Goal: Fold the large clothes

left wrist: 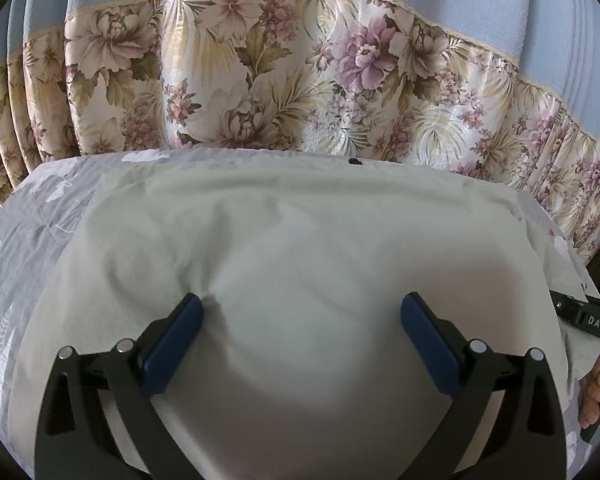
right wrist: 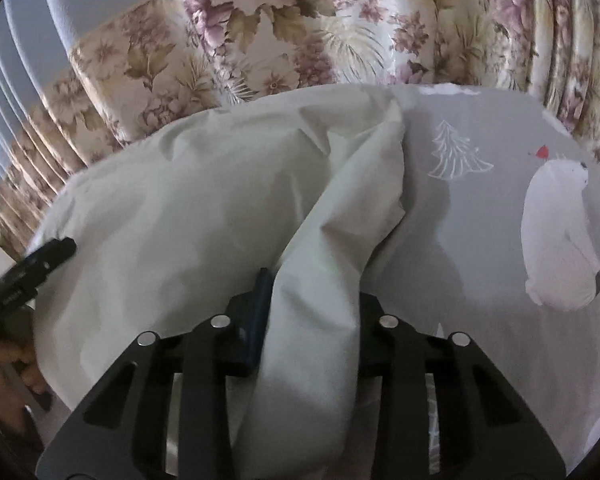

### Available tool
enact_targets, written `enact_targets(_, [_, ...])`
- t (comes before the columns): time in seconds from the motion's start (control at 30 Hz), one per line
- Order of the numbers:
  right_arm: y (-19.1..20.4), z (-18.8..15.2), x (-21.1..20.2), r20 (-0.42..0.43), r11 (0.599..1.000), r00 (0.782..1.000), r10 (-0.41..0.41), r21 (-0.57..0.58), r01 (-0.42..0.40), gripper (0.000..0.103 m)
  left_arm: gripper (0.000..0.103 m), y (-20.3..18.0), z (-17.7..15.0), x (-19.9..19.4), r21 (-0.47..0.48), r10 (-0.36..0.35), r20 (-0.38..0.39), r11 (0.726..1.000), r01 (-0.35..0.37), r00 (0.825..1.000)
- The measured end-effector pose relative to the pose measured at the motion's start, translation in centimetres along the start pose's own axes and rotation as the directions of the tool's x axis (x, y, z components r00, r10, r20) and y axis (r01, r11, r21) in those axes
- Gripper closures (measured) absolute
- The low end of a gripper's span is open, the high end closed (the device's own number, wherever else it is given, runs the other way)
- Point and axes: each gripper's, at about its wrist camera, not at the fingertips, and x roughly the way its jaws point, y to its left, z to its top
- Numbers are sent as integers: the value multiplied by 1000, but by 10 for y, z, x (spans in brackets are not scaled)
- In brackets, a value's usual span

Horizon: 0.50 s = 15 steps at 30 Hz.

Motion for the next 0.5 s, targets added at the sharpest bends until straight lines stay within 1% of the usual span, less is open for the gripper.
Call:
enact_targets(0.03, [2,0,-2,3,1000,1000,-7,-3,7,81,3,0,0,0,1,1,1,1000,-1,1000])
enact_targets(0.07, [6,1,-4,12,1000,1000,-25,-15,25,84,3,1,0,1,0,3,1,1000,-3,1000])
enact_targets(0.1, [12,2,-8,26,998,998,-51,-35,52,89,3,1,0,0,0,1,1,1000,-1,1000])
enact_targets(0.13, [19,3,-13,44,995,996,-78,-59,80,92,3,1,0,0,-1,-2,2,1000,2,1000])
enact_targets(0.23, [40,7,-31,105,986,989,-101,-119,114,93,3,2,0,1,-8,-3,1,1000,3,1000])
enact_targets(0.3, [40,11,-37,112,991,991,-67,-104,79,93,3,1,0,2,-7,1,-3,1000,-1,1000])
enact_targets(0.33, [37,13,-39,113,995,993,-43,-82,53,93,3,1,1,3,-7,3,-6,1000,-3,1000])
enact_targets(0.4, [27,17,-41,109,1000,994,25,-18,-24,93,3,2,1,3,-8,1,-8,1000,-1,1000])
enact_targets(0.5, [21,24,-46,109,993,989,96,56,-103,93,3,4,2,2,-8,-2,-11,1000,2,1000])
